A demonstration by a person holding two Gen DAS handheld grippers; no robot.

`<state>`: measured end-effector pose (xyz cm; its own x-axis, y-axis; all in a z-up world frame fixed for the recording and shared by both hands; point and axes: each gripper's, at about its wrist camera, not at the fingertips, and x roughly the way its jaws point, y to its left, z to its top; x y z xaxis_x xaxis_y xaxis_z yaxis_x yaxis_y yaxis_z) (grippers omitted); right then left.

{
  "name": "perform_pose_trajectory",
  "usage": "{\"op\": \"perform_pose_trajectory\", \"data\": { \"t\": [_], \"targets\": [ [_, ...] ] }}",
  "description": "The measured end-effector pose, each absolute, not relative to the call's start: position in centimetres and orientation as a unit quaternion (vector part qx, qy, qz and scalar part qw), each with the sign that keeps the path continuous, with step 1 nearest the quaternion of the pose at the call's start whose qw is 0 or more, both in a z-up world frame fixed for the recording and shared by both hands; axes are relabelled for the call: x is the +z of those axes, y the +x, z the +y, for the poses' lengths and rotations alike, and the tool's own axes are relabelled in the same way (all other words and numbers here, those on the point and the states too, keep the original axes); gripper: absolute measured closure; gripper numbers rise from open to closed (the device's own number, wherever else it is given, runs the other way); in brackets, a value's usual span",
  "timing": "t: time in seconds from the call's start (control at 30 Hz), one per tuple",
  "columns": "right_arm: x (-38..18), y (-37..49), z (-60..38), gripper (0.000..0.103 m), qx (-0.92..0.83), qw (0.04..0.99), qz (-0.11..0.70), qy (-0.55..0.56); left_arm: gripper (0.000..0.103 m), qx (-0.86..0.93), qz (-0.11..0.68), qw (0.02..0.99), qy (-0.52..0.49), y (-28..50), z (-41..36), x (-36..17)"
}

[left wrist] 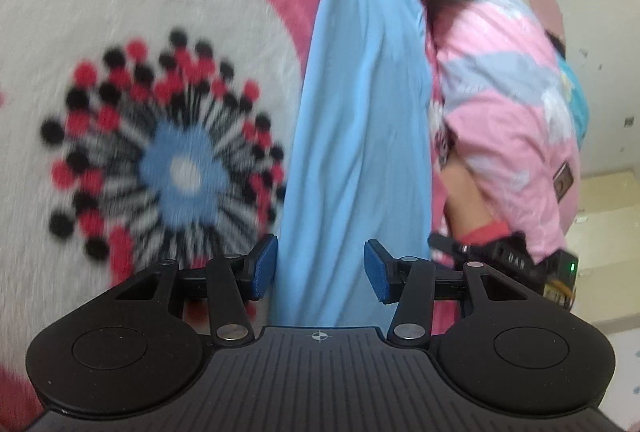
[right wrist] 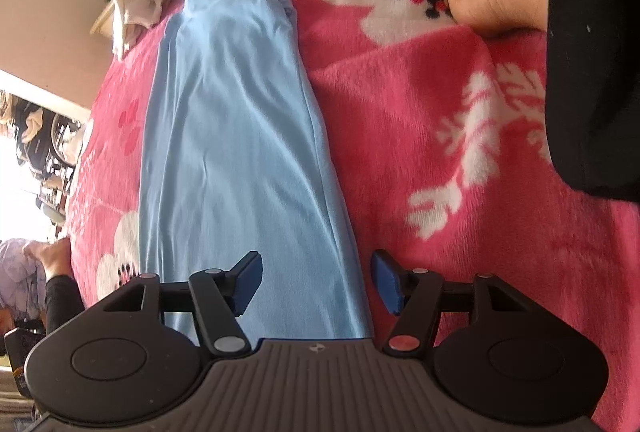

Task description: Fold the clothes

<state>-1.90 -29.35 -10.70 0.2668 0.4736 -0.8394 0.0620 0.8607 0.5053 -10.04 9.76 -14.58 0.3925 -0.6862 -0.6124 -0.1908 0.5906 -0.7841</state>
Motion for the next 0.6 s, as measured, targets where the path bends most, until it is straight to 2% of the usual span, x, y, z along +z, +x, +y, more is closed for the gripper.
{"op": "perform_pose_trajectory", "data": {
  "t": [0.53,0.6],
  "targets": [
    [-11.0,-6.7,-29.2,0.042,0.176,0.675,0.69,0.194,0.055,-0.233,0.589,0.696,-0.34,-12.5,6.8,-14.0],
    [-11.1,-7.0,-29.4,0.046,0.176,0.67,0.695,0.195,0.055,-0.236,0.589,0.697,-0.336,-12.6,6.6,-14.0]
  ]
}}
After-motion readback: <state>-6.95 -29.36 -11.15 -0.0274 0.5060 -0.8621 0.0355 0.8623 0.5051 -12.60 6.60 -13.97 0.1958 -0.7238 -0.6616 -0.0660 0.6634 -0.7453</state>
